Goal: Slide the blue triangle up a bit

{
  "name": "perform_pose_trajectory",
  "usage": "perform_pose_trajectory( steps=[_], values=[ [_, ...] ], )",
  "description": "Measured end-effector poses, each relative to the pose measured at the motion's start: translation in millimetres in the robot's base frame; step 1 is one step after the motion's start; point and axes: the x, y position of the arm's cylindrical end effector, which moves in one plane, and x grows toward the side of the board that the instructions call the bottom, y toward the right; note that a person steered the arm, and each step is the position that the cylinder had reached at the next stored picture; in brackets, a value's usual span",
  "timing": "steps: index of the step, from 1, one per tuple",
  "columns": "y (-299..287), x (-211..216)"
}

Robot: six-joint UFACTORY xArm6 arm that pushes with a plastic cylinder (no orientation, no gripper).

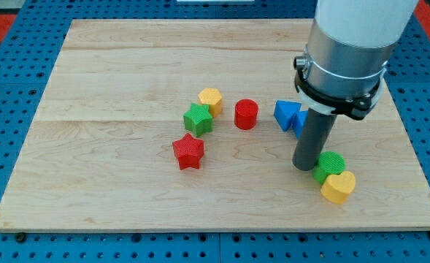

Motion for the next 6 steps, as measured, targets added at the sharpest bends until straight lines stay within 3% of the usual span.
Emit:
perform_pose_trajectory(
  steps=[4, 6],
  values=[
    [-21, -97],
    [43, -108]
  ],
)
